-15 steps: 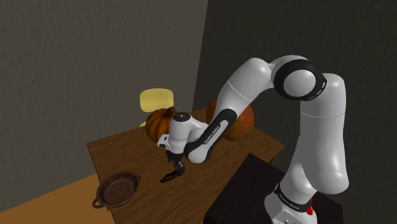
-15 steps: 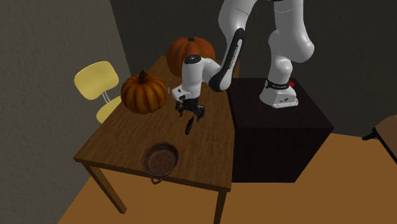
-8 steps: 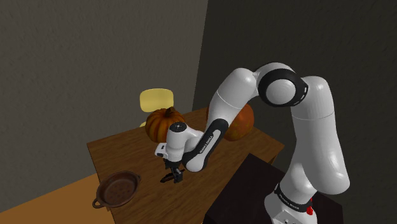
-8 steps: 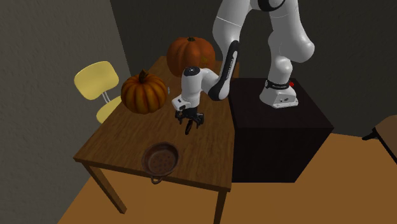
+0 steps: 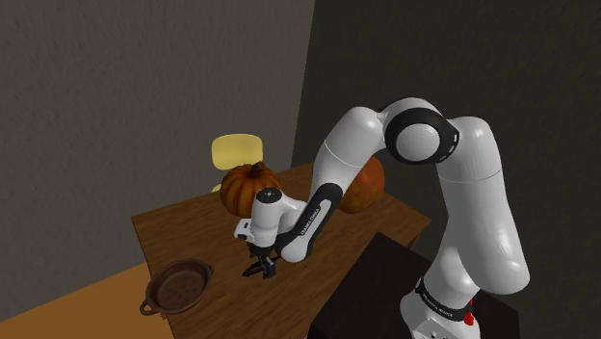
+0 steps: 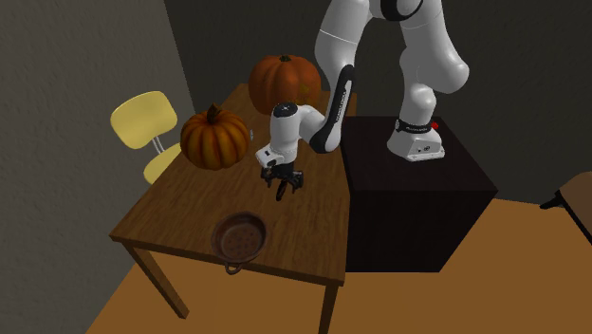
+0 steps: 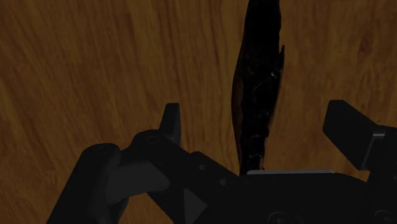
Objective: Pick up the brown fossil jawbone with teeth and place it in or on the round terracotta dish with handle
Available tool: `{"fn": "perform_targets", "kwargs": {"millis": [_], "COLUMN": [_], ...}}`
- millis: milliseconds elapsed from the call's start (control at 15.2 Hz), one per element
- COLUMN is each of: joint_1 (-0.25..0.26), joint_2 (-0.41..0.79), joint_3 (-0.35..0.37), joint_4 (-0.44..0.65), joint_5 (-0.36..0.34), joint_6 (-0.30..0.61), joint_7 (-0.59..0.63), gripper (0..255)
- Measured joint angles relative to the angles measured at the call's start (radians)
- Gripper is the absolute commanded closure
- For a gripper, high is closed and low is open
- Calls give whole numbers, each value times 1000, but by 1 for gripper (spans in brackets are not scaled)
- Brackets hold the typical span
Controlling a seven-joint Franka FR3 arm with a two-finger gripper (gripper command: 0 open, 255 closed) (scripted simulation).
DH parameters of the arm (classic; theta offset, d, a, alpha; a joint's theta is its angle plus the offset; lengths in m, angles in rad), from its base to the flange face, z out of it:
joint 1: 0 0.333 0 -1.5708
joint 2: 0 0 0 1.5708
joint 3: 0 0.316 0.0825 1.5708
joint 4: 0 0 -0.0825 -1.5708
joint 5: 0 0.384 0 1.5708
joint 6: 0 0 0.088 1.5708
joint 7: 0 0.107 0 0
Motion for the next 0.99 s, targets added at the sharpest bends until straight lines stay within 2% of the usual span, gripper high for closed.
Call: {"fn": "perform_targets", "kwargs": {"millis": [66,726,990], "joint_1": [0,0,-9], "joint_2": [0,0,-41], "joint_3": [0,0,10], "joint_4": [0,0,-16], "joint_5": [0,0,7], "joint_6": [0,0,-26], "joint_7": [0,0,-8], "gripper": [255,255,255]}}
